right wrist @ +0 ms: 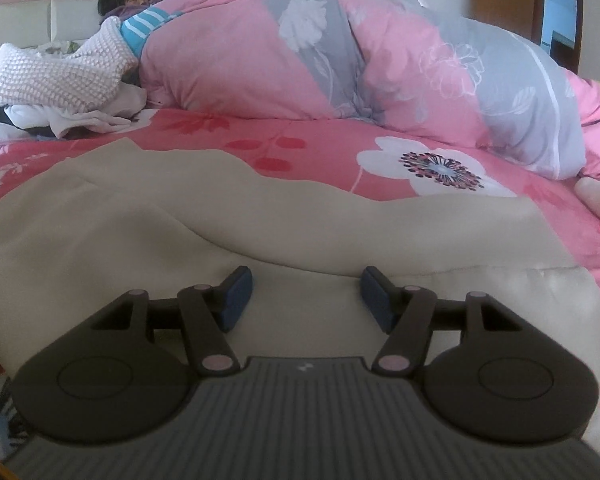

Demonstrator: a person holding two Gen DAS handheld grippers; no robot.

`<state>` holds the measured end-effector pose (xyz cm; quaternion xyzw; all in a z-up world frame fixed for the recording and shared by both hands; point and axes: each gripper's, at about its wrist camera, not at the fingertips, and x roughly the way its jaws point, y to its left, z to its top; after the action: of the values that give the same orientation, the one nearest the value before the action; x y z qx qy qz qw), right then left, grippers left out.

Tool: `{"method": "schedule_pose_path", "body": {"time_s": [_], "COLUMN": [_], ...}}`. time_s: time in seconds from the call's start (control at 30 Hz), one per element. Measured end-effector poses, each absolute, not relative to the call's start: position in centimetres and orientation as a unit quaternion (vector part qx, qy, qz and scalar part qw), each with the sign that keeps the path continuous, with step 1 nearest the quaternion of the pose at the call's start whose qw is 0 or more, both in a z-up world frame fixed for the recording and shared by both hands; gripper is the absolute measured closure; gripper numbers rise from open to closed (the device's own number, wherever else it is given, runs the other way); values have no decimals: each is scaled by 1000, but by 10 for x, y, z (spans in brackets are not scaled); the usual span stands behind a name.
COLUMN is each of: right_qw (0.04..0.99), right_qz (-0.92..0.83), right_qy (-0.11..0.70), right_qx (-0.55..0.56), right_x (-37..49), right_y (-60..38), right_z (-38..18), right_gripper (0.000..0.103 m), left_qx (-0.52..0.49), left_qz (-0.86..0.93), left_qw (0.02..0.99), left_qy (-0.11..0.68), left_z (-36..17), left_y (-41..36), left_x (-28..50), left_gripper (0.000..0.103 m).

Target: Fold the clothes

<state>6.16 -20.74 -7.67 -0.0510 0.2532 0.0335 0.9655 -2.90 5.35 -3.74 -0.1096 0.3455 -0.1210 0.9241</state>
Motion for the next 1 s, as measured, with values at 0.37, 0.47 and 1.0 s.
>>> {"method": "schedule_pose_path", "body": {"time_s": [0.37,0.47,1.0], "right_qw": [966,966,968], "right_qz": [36,35,26], "right_qy": [252,252,246], "right_qx": [-38,-37,-41], "right_x": [63,63,62], "right_y": [-211,-210,-205], "right_z": [-79,-79,-82], "right_gripper": [42,42,42], "left_qx": [-261,-278,-387], "left_qz": [-118,-118,-134], "left_qw": [894,893,862], "left_qy": [343,335,300], "left_z": [-71,-79,-107], "left_y": [84,84,100], "left_x": [-14,-4,-4], "left_gripper": [35,32,25]}}
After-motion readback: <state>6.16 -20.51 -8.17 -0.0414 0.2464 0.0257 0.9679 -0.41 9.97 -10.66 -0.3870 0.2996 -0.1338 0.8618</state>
